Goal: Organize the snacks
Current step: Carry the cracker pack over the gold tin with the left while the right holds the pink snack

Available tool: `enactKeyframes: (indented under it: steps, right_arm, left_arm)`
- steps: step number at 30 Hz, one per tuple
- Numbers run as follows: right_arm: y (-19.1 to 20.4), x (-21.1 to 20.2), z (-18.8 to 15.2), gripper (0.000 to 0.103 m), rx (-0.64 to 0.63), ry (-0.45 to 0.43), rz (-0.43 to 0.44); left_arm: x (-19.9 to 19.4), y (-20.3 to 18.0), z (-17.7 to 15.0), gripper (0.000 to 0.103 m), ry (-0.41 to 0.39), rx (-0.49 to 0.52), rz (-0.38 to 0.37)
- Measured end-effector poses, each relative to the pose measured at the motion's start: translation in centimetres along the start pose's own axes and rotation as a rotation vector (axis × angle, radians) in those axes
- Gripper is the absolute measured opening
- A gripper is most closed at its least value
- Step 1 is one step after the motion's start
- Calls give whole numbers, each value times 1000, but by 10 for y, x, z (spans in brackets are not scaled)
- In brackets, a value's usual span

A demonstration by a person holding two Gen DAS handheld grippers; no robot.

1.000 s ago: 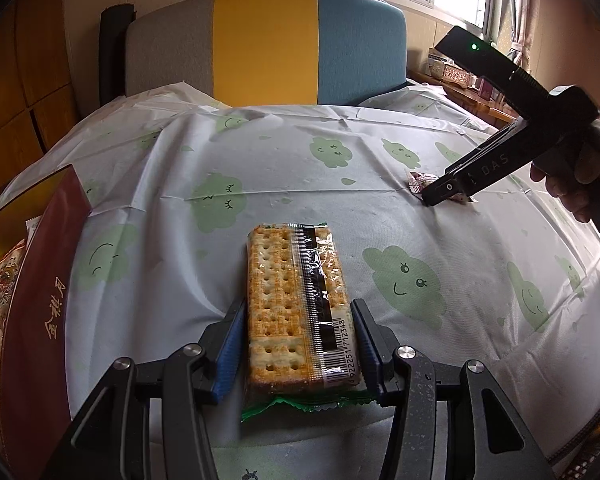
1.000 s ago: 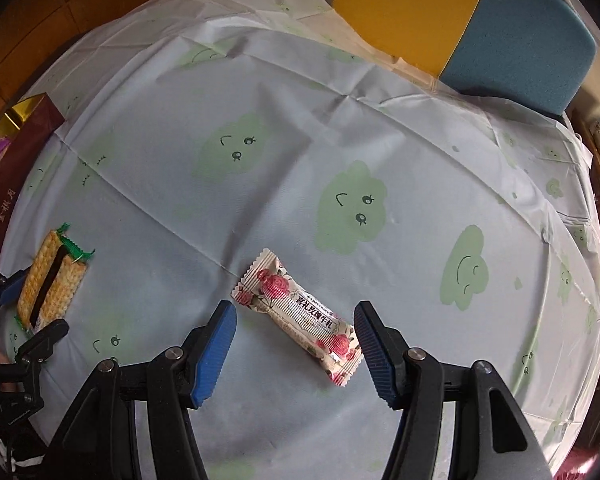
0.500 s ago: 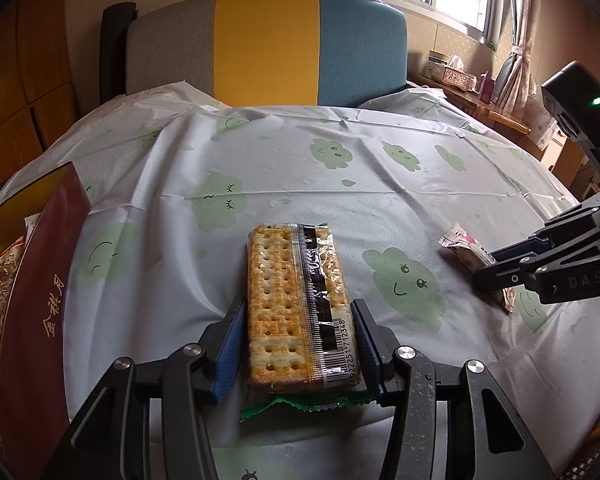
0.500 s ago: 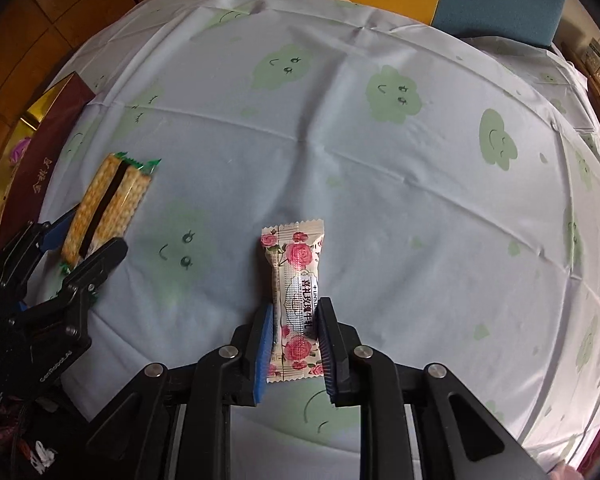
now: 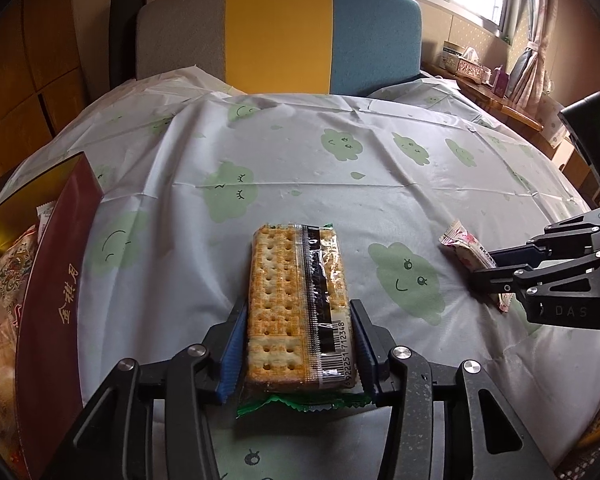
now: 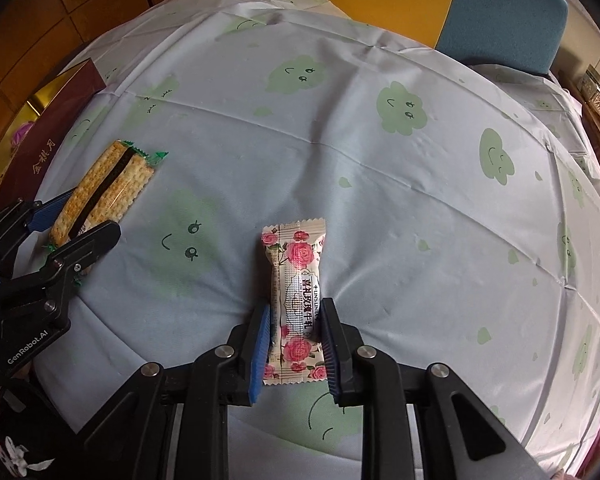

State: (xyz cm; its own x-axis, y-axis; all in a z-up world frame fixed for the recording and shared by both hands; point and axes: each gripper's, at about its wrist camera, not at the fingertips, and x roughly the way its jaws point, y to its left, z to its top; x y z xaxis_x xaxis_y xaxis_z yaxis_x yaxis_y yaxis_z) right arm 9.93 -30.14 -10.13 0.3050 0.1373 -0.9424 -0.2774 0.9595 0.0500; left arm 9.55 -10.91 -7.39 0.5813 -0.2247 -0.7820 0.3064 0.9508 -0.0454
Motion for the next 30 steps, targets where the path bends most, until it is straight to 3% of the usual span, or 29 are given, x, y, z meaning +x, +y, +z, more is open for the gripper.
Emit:
enactKeyframes:
  steps: [21,30]
  right_arm:
    - [24,7,-2,24,-78,-26,-49]
    - [27,-1,-3,24,-107,-35,-69]
  left_arm:
    - [-54,15,-1,48,-2,-82,-37]
    - [-91,51,0,48,-59,-148,-42]
